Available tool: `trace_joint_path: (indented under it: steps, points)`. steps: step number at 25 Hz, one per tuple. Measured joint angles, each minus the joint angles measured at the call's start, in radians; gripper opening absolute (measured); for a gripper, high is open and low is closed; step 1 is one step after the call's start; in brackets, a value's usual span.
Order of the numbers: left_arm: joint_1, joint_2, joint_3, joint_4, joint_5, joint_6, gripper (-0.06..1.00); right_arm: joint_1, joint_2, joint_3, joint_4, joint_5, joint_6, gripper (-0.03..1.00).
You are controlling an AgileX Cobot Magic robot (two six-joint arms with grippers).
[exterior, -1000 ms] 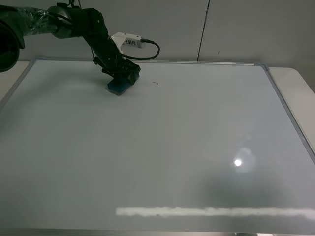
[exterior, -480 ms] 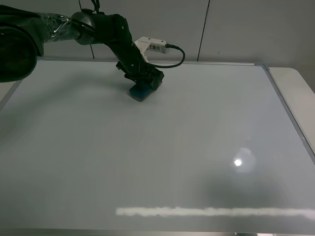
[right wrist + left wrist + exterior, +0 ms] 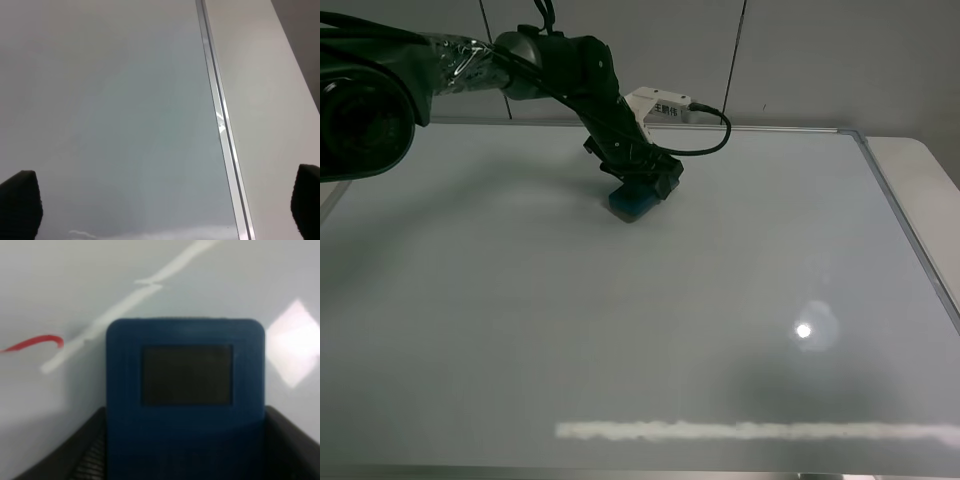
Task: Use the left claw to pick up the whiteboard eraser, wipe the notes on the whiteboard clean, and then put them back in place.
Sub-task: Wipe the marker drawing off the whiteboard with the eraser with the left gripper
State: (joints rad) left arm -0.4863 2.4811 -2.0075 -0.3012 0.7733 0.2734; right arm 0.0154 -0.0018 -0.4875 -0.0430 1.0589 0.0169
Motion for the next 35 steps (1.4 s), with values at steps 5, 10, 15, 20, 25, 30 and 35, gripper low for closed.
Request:
trace_joint_path:
  steps: [5, 10, 15, 20, 25, 30, 35]
  points:
    - [0.05, 0.0, 0.0, 0.039, -0.003, 0.0, 0.55, 0.0, 0.0, 0.0, 0.0, 0.0, 0.0, 0.99]
    - [0.101, 0.0, 0.0, 0.098, -0.045, -0.029, 0.55, 0.0, 0.0, 0.0, 0.0, 0.0, 0.0, 0.99]
    - [0.126, 0.0, 0.0, 0.134, -0.054, -0.068, 0.55, 0.0, 0.0, 0.0, 0.0, 0.0, 0.0, 0.99]
    - [0.109, 0.0, 0.0, 0.159, -0.054, -0.078, 0.55, 0.0, 0.0, 0.0, 0.0, 0.0, 0.0, 0.99]
    - [0.067, 0.0, 0.0, 0.21, -0.056, -0.082, 0.55, 0.0, 0.0, 0.0, 0.0, 0.0, 0.0, 0.99]
    - [-0.003, 0.0, 0.0, 0.212, -0.036, -0.082, 0.55, 0.0, 0.0, 0.0, 0.0, 0.0, 0.0, 0.99]
    - [-0.063, 0.0, 0.0, 0.212, -0.005, -0.083, 0.55, 0.0, 0.0, 0.0, 0.0, 0.0, 0.0, 0.99]
